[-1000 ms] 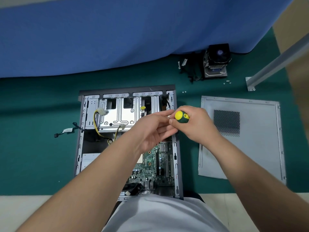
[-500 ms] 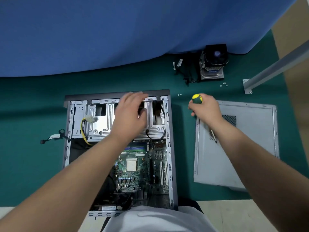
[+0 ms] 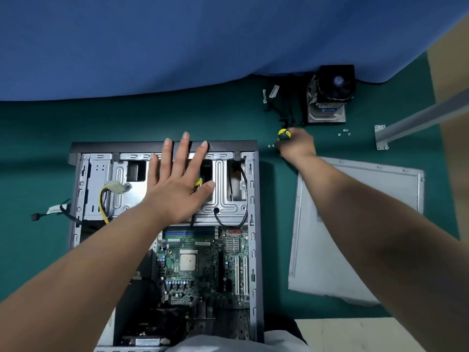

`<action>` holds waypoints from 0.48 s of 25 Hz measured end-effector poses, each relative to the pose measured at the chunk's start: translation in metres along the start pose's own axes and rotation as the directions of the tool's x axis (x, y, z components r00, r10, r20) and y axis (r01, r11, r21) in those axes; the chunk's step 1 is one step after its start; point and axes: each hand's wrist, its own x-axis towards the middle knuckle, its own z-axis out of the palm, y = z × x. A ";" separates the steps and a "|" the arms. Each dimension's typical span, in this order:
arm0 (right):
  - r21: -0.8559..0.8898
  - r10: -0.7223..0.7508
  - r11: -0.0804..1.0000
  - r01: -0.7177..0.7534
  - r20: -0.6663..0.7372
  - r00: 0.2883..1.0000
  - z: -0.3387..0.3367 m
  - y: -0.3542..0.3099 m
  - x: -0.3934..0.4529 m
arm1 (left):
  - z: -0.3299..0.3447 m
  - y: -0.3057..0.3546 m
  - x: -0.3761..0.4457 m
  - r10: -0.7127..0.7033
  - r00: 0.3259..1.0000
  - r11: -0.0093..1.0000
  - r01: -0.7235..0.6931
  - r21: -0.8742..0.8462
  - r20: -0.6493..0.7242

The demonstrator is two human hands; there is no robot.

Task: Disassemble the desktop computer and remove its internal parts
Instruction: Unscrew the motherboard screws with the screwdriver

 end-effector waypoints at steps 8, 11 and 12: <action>0.011 -0.019 1.000 0.020 -0.055 0.998 -0.007 0.002 -0.011 | 0.000 0.001 0.001 0.000 0.998 1.000 0.001 -0.019 0.057; 0.169 -0.071 0.981 0.090 -0.116 0.991 -0.024 -0.002 -0.043 | -0.001 -0.001 0.002 -0.003 0.996 1.000 0.003 -0.004 0.084; 0.269 -0.064 0.959 0.086 -0.089 0.994 -0.032 -0.006 -0.058 | -0.001 0.000 0.003 -0.007 0.995 1.000 0.008 -0.003 0.096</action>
